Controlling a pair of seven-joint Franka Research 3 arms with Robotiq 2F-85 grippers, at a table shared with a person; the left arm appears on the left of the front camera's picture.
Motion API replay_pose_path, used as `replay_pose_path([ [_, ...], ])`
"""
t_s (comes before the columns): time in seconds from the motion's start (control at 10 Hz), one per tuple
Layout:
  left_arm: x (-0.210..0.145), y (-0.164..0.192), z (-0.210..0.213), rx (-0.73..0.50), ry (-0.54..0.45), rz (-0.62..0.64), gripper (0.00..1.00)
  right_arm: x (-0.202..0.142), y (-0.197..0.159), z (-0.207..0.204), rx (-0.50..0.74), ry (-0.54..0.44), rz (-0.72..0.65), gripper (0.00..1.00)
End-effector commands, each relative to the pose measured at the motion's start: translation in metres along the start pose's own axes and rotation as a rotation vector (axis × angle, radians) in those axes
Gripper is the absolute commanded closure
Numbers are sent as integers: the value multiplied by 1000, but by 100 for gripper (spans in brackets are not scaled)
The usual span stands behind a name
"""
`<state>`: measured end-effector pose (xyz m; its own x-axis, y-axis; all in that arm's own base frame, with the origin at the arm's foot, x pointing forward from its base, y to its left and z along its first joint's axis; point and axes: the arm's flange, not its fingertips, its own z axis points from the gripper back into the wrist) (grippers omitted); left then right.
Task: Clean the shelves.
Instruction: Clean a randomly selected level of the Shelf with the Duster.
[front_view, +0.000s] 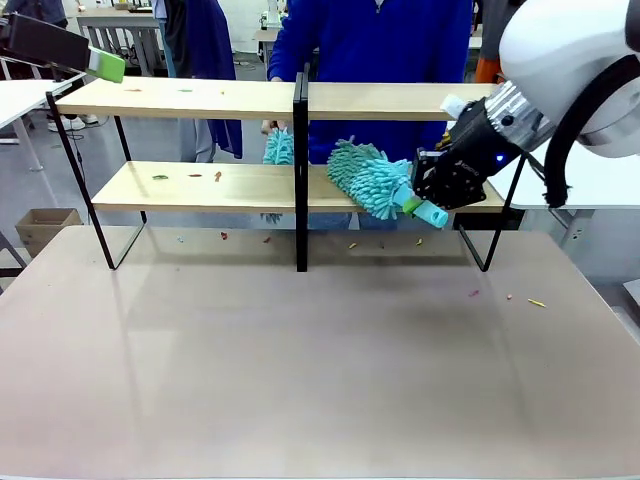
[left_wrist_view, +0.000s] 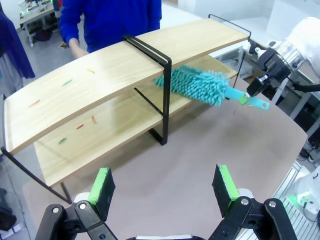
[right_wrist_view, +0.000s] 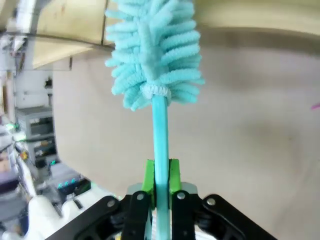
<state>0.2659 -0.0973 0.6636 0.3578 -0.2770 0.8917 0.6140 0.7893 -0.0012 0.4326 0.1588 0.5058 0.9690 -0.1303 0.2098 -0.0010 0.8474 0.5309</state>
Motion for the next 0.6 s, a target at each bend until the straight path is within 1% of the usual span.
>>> replay_pose_path([
  [0.0, -2, 1, 0, -7, -2, -3, 0, -10, -8, 18, -106, -153, -216, 87],
  [0.1, -2, 1, 0, -7, -2, -3, 0, -17, -18, 26, -198, -168, -311, 87],
  [0.2, -2, 1, 0, -7, -2, -3, 0, -21, -31, 33, -311, -207, -411, 87],
  [0.3, -2, 1, 0, -7, -2, -3, 0, -24, -43, 41, -457, -256, -497, 87],
  [0.4, -2, 1, 0, -7, -2, -3, 0, -27, -48, 47, -487, -277, -514, 87],
  [0.5, -2, 1, 0, -7, -2, -3, 0, -29, -44, 50, -431, -281, -458, 87],
])
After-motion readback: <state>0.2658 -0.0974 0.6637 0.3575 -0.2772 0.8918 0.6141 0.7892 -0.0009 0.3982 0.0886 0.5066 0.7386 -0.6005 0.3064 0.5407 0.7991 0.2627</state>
